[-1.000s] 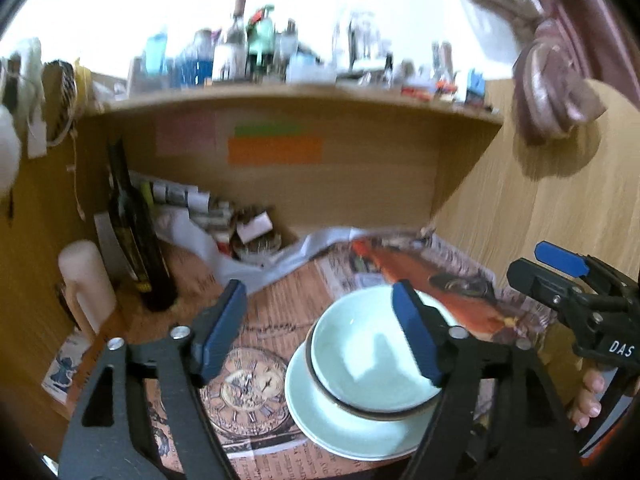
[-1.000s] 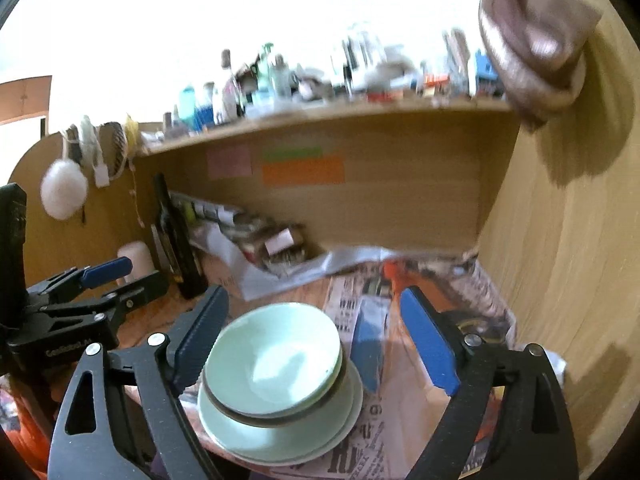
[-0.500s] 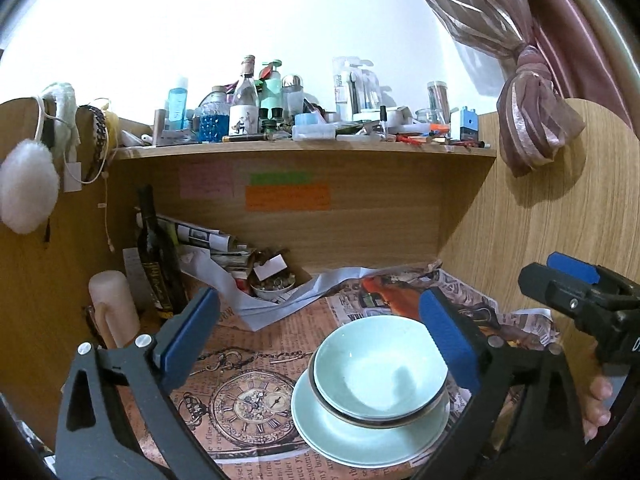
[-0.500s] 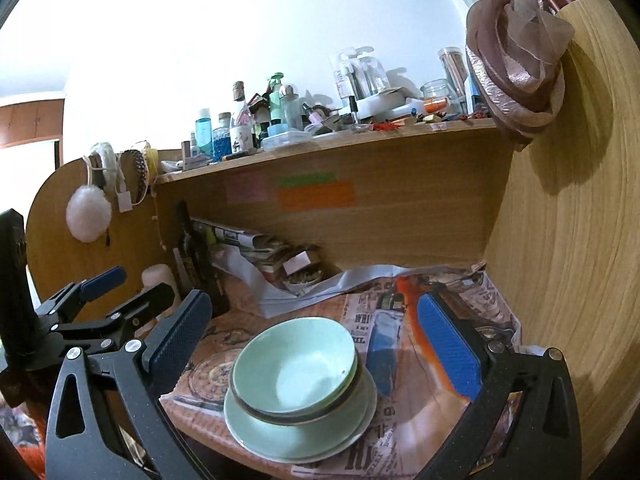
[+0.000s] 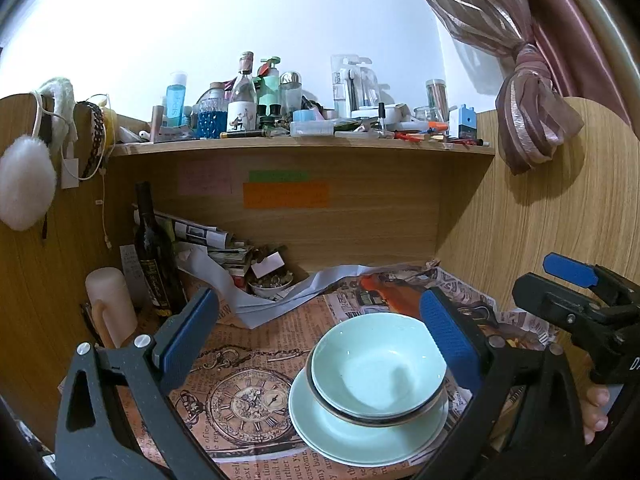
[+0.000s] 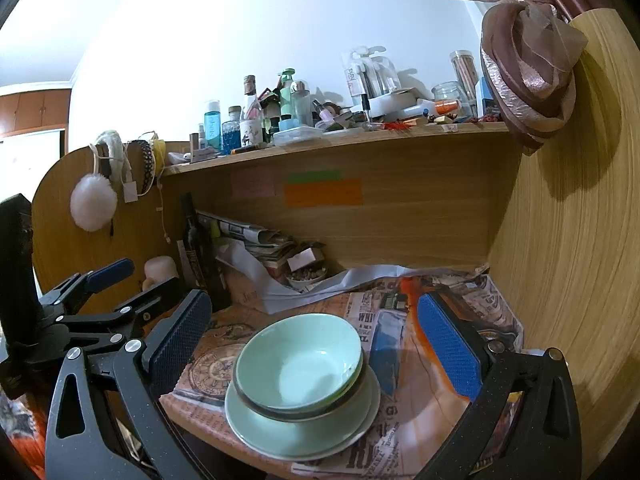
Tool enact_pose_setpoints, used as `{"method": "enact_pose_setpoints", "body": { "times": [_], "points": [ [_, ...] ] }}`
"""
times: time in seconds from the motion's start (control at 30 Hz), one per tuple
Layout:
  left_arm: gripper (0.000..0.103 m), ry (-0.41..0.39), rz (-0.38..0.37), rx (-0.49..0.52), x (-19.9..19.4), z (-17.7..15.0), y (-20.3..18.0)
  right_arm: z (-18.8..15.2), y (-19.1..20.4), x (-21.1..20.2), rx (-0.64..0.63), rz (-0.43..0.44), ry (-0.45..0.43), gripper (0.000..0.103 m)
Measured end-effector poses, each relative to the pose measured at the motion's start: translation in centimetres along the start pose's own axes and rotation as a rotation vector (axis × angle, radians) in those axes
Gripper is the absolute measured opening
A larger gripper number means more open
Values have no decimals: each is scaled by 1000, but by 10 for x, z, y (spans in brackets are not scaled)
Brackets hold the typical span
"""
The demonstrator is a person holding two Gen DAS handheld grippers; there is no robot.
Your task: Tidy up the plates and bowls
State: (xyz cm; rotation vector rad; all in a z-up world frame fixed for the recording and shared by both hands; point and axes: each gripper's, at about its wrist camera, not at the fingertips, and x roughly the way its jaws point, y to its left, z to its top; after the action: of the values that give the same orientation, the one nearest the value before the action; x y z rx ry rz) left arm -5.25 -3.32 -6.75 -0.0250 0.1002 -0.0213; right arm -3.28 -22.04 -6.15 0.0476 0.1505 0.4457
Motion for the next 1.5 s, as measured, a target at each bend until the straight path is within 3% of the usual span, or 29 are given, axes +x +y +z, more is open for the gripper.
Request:
{"method": "enact_pose_setpoints", "body": {
  "times": [1.5],
  "points": [
    [102, 20, -25, 0, 4, -2, -1, 0, 0, 0, -2, 8, 2, 103]
  ]
}}
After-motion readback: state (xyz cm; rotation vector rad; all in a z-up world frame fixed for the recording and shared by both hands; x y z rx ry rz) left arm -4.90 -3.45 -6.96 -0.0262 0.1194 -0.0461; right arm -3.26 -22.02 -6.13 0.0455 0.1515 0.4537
